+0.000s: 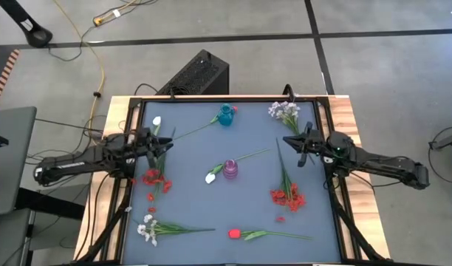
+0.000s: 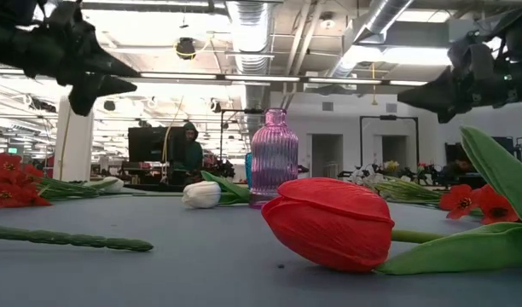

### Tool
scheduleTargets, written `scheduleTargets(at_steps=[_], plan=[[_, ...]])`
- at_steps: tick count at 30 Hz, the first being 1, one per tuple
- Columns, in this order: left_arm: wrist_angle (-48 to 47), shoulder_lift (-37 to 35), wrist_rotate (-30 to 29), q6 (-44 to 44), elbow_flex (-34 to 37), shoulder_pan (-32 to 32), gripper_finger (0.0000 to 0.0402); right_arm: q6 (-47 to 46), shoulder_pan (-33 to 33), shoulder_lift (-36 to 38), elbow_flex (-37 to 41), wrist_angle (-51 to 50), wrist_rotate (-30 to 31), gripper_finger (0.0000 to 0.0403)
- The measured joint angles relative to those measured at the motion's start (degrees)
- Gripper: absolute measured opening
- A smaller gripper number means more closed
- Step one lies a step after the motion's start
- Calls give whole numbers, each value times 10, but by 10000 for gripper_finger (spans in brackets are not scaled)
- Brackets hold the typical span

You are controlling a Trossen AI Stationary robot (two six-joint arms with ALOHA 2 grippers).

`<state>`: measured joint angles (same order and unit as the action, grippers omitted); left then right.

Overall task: Sort flowers into vase by color
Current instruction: Put the left orange flowers into the violet vase

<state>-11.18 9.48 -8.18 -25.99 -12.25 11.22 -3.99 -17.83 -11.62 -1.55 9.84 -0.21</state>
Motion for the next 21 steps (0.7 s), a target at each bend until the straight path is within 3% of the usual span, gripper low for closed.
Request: scheduleTargets(at_steps=[6, 13, 17, 21], plan=[[-186, 119, -107, -51, -123, 2, 135, 46, 22, -6, -22, -1, -14, 40], [-324, 320, -121, -52, -264, 13, 135, 110, 33, -42, -53, -1, -14, 40], [-349, 411, -120, 33, -321, 39, 135, 114, 33, -67, -59, -1, -14, 40], [-360, 483, -105, 227, -337, 61, 135, 115, 33, -89, -59, -4, -14, 40]])
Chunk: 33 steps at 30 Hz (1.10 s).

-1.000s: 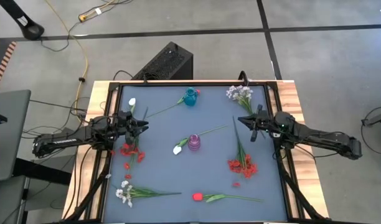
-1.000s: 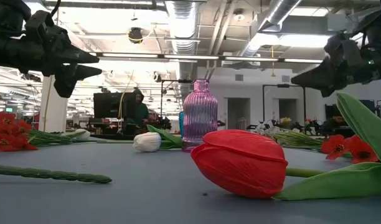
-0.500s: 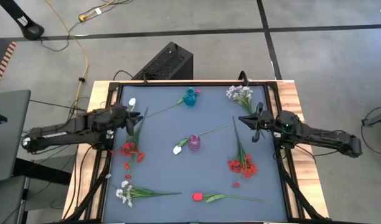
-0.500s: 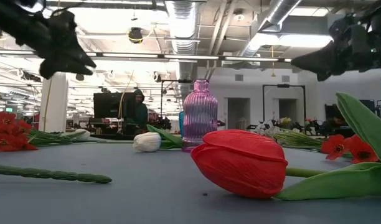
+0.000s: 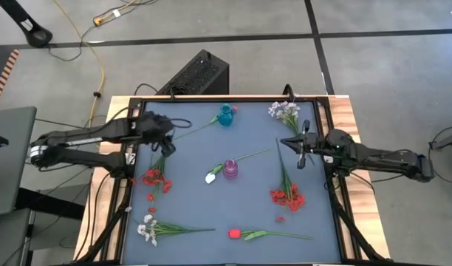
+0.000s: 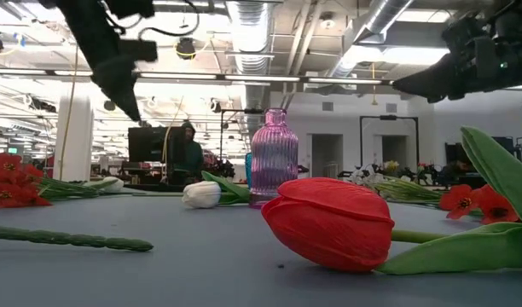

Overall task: Sort flowers into vase by color
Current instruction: Put the left orange flowers into the violet vase

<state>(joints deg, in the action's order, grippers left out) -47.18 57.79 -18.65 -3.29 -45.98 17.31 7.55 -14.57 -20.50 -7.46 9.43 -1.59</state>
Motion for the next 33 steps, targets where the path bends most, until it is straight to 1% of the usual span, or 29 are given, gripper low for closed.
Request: scheduleTargets(at_steps=[4, 7, 8, 11, 15, 20, 26, 30, 33], plan=[[-7, 66, -6, 188, -1, 6, 135, 0, 7, -17, 0, 0, 0, 40], [-46, 115, -32, 340, 2, 6, 135, 0, 20, -23, 0, 0, 0, 40], [-59, 131, -44, 372, 2, 5, 135, 0, 24, -24, 0, 0, 0, 40], [-91, 175, -69, 415, 3, 3, 135, 5, 34, -24, 0, 1, 0, 40], [-108, 220, -81, 495, 3, -7, 135, 16, 40, -24, 0, 1, 1, 40], [-105, 268, -103, 598, 3, -28, 135, 20, 41, -24, 0, 1, 1, 40], [-92, 319, -123, 680, 2, -54, 135, 21, 40, -24, 0, 1, 2, 40], [-68, 355, -118, 688, 3, -74, 135, 22, 40, -24, 0, 1, 4, 40], [-71, 379, -121, 698, 2, -83, 135, 22, 40, -24, 0, 1, 5, 40]])
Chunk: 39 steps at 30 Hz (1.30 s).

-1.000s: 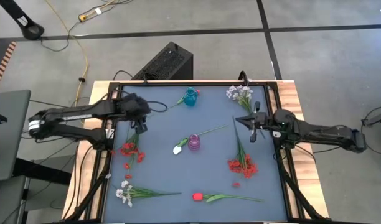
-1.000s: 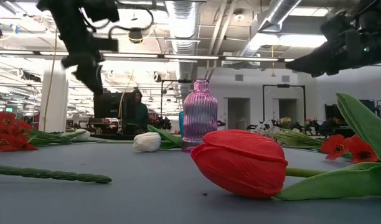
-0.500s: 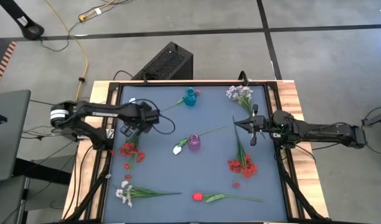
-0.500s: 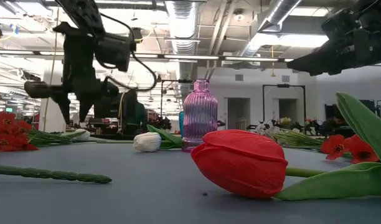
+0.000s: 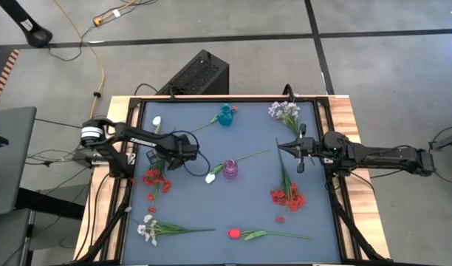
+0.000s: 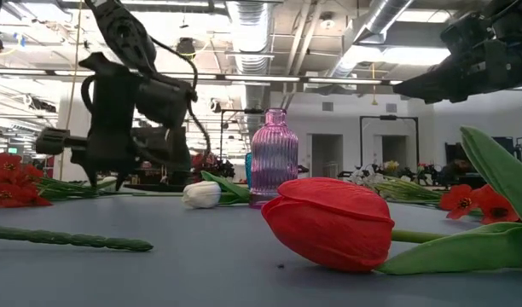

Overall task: Sort flowers into vase by color
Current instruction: Put the left orange flowers into the violet vase

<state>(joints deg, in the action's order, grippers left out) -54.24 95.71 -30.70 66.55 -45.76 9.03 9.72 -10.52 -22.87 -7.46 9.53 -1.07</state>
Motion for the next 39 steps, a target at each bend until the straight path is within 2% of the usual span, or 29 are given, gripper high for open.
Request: scheduleTargets(at_steps=[7, 12, 15, 20, 22, 32, 39], plan=[[-7, 49, -24, 33, -1, -4, 135, 0, 0, 0, 0, 0, 1, 40], [-4, 56, -29, 42, -1, -8, 126, 0, 0, 0, 0, 0, 1, 40], [-4, 55, -30, 37, 0, -13, 99, 0, 0, 0, 0, 0, 1, 40], [-5, 55, -30, 28, 0, -24, 25, 0, -1, 0, 0, 1, 1, 40], [-7, 55, -29, 27, 0, -28, 8, -1, -1, 0, 0, 1, 1, 40], [-19, 47, -15, -16, -16, -53, 1, -1, -1, 0, 0, 2, 1, 40], [-43, 2, 13, -71, -54, -84, 0, -2, -1, 0, 0, 10, 1, 40]])
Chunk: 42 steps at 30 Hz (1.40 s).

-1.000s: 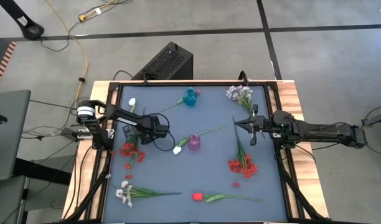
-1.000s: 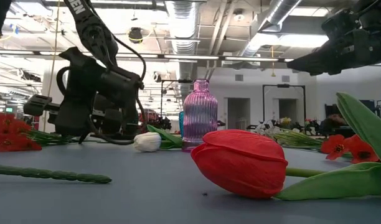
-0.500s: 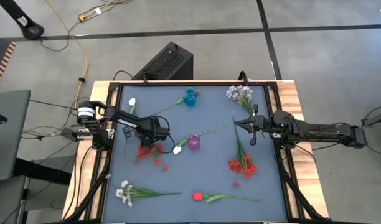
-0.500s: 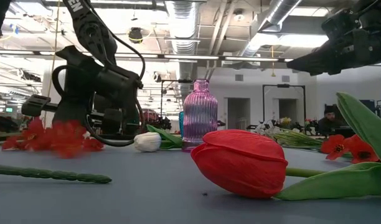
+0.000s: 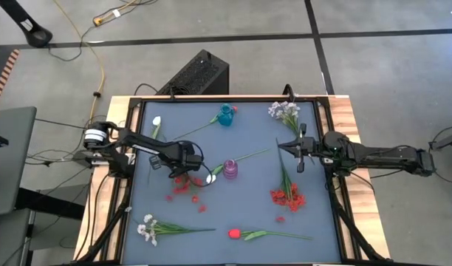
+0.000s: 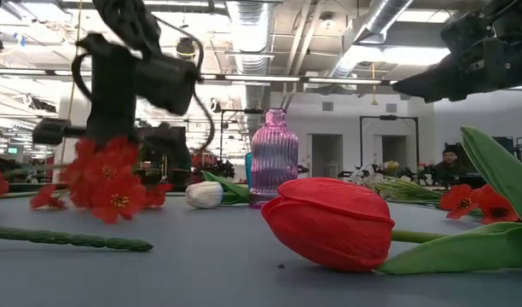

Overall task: Sort flowers into vase by color
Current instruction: Put the left orange flowers into the violet vase

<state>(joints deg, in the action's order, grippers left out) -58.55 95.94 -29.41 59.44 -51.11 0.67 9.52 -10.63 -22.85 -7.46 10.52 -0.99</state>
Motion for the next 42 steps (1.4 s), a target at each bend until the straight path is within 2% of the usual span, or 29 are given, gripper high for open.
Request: scheduleTargets(at_steps=[4, 9, 12, 17, 23, 26, 28, 32, 36, 42], plan=[[-20, -50, 34, -53, -21, -14, 0, 0, 0, 0, 0, 7, 0, 40], [2, -142, 159, -129, -31, -22, 0, 0, 0, 0, 0, 7, 0, 40], [42, -203, 226, -176, -31, -21, 0, 1, 0, 0, 0, 8, 0, 40], [160, -291, 302, -267, -31, -19, 0, 2, 0, 0, 0, 16, 0, 40], [307, -341, 306, -431, -31, -19, 0, 0, 0, 0, 0, 17, 0, 40], [357, -343, 305, -477, -26, -19, 0, 0, 0, 0, 0, 17, 0, 40], [425, -340, 304, -512, -7, -19, 0, 0, 0, 0, 0, 17, 0, 40], [582, -321, 254, -604, 35, -19, 0, -5, 0, 0, 0, 18, 0, 40], [634, -304, 230, -612, 37, -13, 0, -5, 1, 0, 0, 20, 0, 40], [672, -240, 254, -662, 37, -3, 0, -9, 5, 0, 0, 20, 0, 40]])
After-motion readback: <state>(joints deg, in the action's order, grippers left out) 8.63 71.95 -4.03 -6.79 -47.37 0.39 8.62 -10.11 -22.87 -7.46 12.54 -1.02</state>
